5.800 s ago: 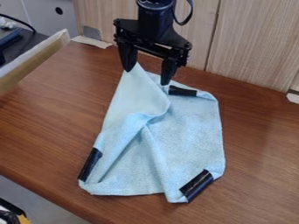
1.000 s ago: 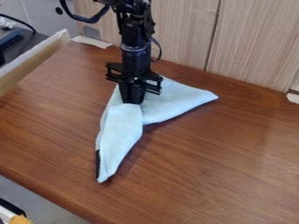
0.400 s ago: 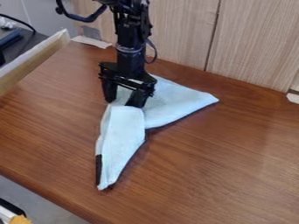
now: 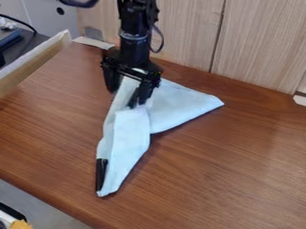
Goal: Fold the cloth from bottom right to top left
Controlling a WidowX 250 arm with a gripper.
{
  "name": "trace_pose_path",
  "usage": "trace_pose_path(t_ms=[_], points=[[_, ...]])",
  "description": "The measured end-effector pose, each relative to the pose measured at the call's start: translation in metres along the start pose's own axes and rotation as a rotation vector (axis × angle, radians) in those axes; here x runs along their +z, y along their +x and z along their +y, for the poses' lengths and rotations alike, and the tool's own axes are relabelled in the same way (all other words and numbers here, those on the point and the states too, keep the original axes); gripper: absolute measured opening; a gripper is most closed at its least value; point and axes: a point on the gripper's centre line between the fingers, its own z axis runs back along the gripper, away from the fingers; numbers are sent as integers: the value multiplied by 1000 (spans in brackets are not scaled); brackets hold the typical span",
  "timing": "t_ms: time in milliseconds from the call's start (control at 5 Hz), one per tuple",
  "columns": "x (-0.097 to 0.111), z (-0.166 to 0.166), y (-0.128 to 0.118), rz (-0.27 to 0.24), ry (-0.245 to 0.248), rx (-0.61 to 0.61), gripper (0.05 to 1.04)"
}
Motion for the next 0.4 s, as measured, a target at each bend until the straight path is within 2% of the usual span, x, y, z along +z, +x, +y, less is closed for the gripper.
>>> trace_pose_path(t_ms=[400], points=[[47, 2, -1, -102, -14, 32, 1001]])
